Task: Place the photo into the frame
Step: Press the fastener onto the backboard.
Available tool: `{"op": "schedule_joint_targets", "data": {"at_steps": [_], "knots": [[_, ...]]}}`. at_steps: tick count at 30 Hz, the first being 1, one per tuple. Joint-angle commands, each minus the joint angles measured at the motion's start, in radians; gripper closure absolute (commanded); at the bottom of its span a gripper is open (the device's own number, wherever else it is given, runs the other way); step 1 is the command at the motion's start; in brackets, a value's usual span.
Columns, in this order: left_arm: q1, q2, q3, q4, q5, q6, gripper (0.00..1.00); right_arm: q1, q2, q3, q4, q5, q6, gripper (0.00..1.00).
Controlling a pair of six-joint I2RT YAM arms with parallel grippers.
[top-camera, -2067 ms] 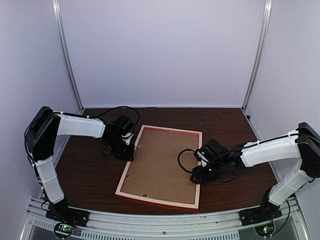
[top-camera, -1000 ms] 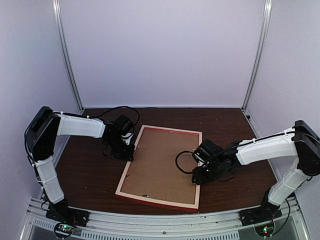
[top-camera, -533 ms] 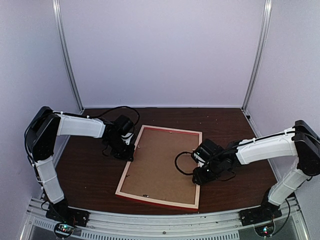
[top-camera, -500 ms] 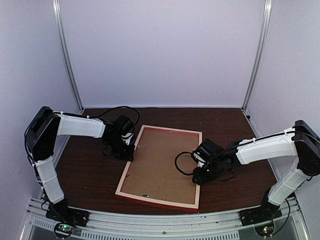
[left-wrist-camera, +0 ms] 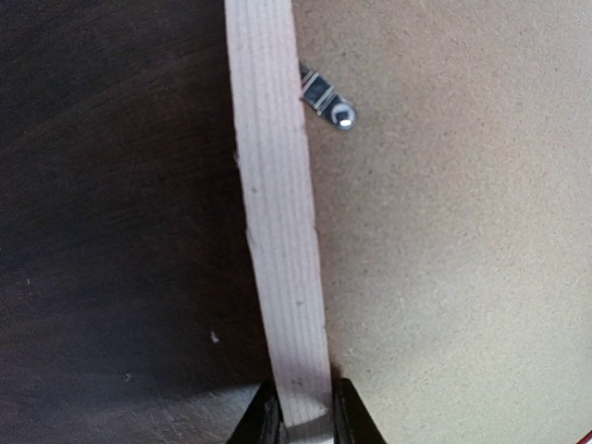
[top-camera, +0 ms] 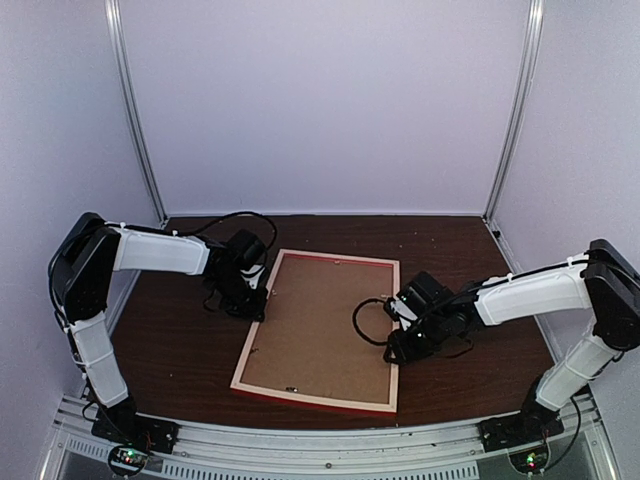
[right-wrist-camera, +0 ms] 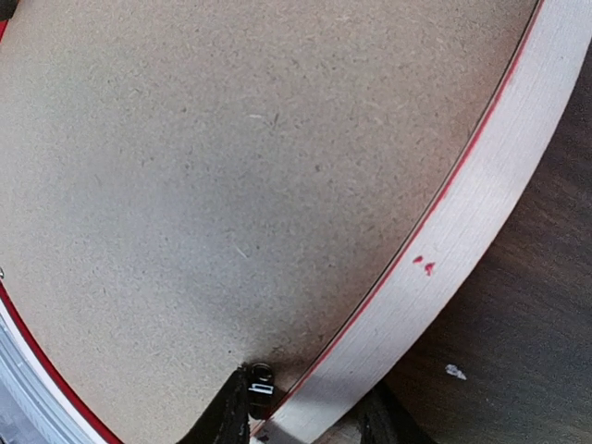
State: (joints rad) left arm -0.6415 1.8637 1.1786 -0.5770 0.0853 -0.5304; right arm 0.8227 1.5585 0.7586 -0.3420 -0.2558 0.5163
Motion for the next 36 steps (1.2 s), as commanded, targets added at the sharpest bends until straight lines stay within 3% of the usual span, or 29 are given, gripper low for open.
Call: {"op": "schedule_joint_targets", "data": {"at_steps": [1, 18, 30, 36], "knots": [[-0.006, 0.001, -0.019, -0.009, 0.014, 0.015, 0.82, -0.016, 0.082, -0.045, 0.015, -0.025, -0.081, 0.62], [-0.009, -0.008, -0.024, -0.009, 0.026, 0.011, 0.82, -0.076, 0.153, -0.008, -0.002, -0.044, -0.131, 0.71], [-0.03, -0.012, -0.027, -0.003, 0.034, 0.001, 0.82, -0.175, 0.175, 0.036, 0.023, -0.169, -0.104, 0.77], [-0.035, -0.012, -0.022, -0.001, 0.034, -0.002, 0.81, -0.175, 0.183, 0.068, 0.014, -0.202, -0.137, 0.64]]}}
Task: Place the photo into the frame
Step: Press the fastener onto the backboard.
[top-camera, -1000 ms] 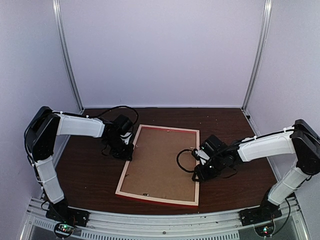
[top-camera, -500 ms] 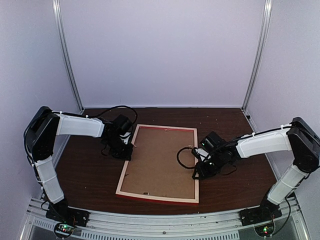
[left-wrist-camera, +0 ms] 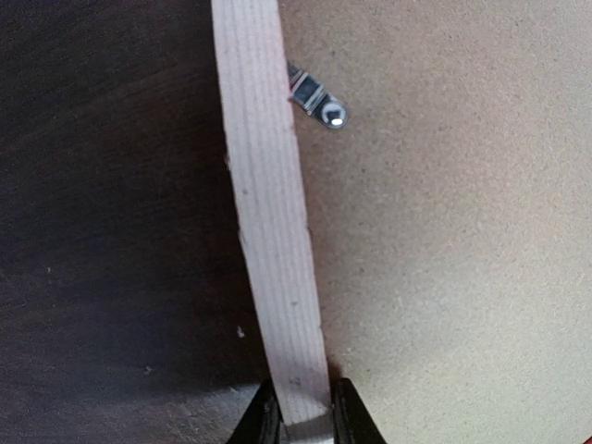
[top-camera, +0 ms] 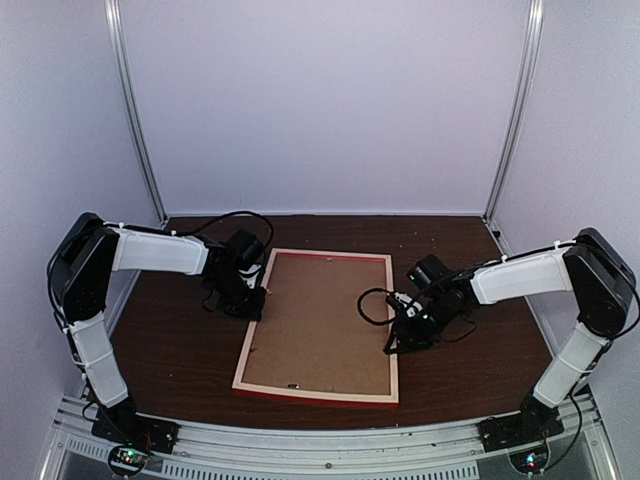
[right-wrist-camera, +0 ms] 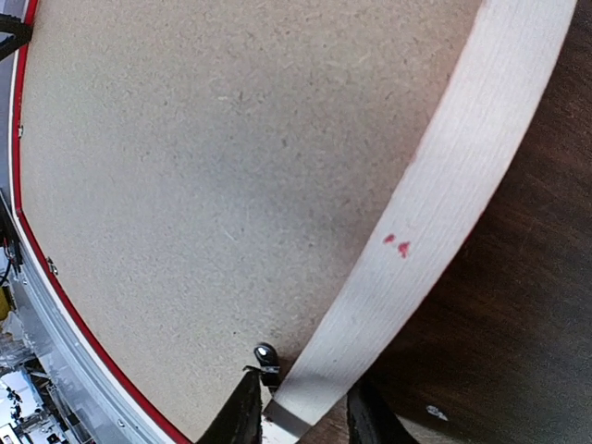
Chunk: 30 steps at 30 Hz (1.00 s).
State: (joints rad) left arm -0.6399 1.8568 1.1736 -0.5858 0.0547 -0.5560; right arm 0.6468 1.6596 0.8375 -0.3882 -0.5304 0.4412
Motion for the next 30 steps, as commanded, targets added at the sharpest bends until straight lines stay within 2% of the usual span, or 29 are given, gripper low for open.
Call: {"op": "schedule_joint_targets", "data": {"at_steps": [1, 5, 9, 19, 30], "knots": [[-0.037, -0.005, -0.017, 0.009, 0.065, 0.023, 0.81, 0.001, 0.079, -0.009, 0.056, 0.069, -0.068, 0.62], [-0.036, 0.0, -0.016, 0.01, 0.064, 0.02, 0.81, 0.002, 0.06, -0.002, 0.03, 0.063, -0.1, 0.55], [-0.038, 0.005, -0.011, 0.01, 0.067, 0.02, 0.8, 0.002, 0.058, 0.011, -0.013, 0.081, -0.134, 0.52], [-0.038, 0.008, -0.006, 0.009, 0.07, 0.02, 0.8, 0.021, 0.076, 0.053, -0.079, 0.209, -0.167, 0.57], [-0.038, 0.007, -0.006, 0.008, 0.076, 0.021, 0.8, 0.037, 0.1, 0.078, -0.097, 0.277, -0.176, 0.63]]}}
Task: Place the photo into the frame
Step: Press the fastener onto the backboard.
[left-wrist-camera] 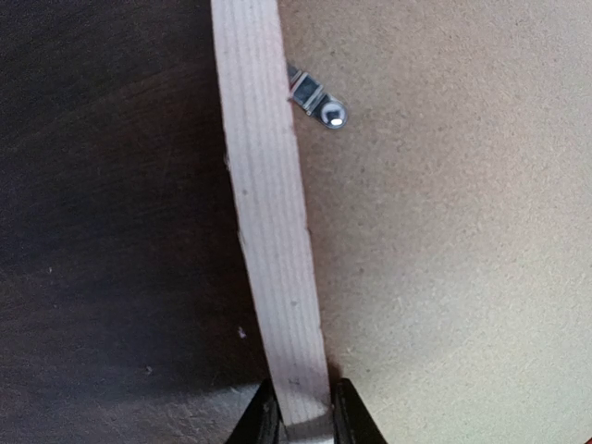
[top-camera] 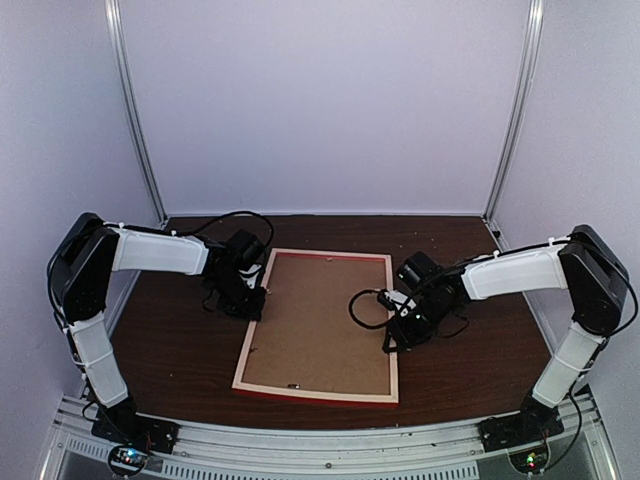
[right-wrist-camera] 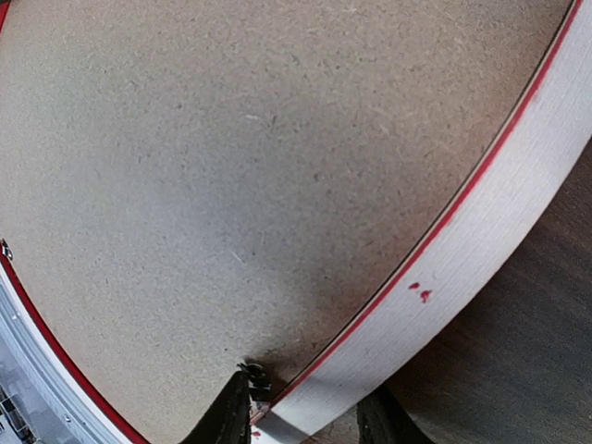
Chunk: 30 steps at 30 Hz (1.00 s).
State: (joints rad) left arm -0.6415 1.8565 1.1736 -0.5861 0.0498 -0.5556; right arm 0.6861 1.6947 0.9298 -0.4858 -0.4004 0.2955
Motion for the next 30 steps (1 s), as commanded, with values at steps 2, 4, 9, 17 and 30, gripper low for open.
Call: {"op": "schedule_joint_targets", "data": {"at_steps": [2, 4, 9, 17, 30], "knots": [[-0.037, 0.004, -0.008, 0.009, 0.08, 0.02, 0.8, -0.002, 0.066, -0.013, -0.002, 0.152, -0.037, 0.63], [-0.037, 0.005, -0.008, 0.009, 0.08, 0.02, 0.8, -0.001, 0.066, -0.011, -0.001, 0.142, -0.042, 0.62], [-0.037, 0.003, -0.011, 0.009, 0.081, 0.02, 0.8, -0.018, 0.053, -0.021, 0.047, 0.082, -0.01, 0.57], [-0.046, -0.013, -0.028, 0.017, 0.071, 0.004, 0.8, -0.09, 0.055, 0.019, 0.103, 0.056, 0.093, 0.45], [-0.064, -0.021, -0.054, 0.048, 0.066, -0.027, 0.8, -0.183, 0.217, 0.216, 0.131, 0.086, 0.218, 0.44]]}}
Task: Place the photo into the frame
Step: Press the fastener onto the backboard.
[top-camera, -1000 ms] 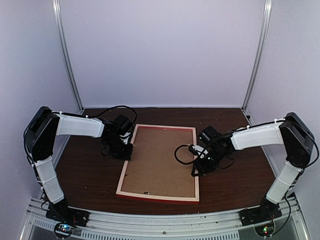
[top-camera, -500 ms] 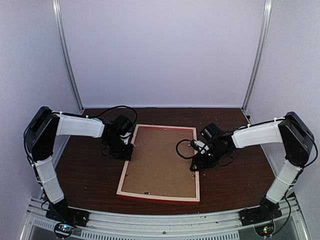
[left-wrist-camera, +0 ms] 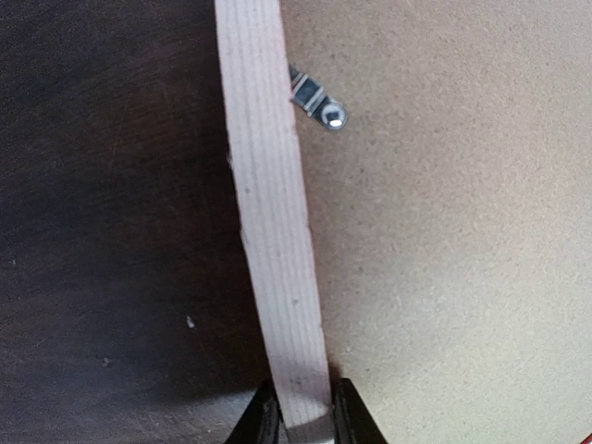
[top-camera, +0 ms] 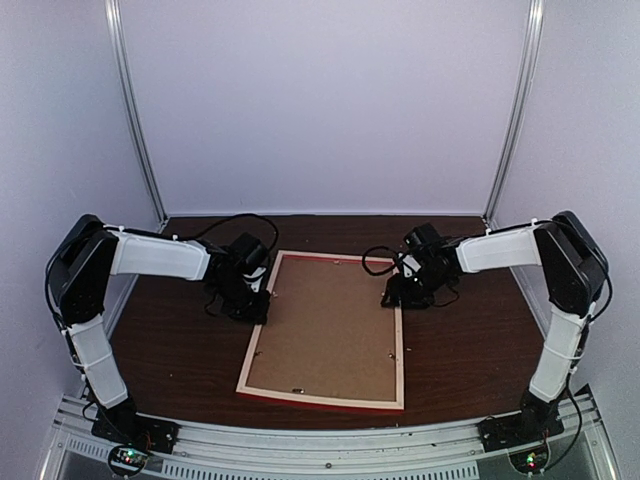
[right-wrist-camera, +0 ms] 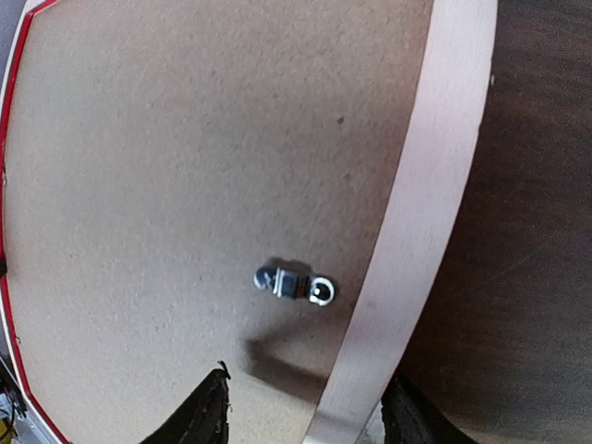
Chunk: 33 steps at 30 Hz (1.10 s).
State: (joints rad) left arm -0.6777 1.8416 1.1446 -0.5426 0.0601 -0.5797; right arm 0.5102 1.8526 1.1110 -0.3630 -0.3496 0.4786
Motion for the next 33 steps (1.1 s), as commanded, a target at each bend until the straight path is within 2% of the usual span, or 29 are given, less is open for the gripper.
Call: {"op": "schedule_joint_targets", "data": {"at_steps": [1, 12, 24, 33], "knots": [[-0.029, -0.006, -0.026, 0.005, 0.055, -0.004, 0.8, -0.007, 0.068, 0.043, 0.009, 0.031, 0.035, 0.45], [-0.053, -0.029, -0.048, 0.044, 0.081, -0.051, 0.73, -0.013, 0.16, 0.186, -0.055, 0.02, -0.021, 0.49], [-0.075, -0.037, -0.064, 0.067, 0.051, -0.083, 0.81, -0.013, 0.199, 0.249, -0.069, 0.06, -0.006, 0.49], [-0.078, -0.03, -0.06, 0.068, 0.05, -0.083, 0.83, -0.015, 0.211, 0.246, -0.006, 0.047, 0.065, 0.44]]}}
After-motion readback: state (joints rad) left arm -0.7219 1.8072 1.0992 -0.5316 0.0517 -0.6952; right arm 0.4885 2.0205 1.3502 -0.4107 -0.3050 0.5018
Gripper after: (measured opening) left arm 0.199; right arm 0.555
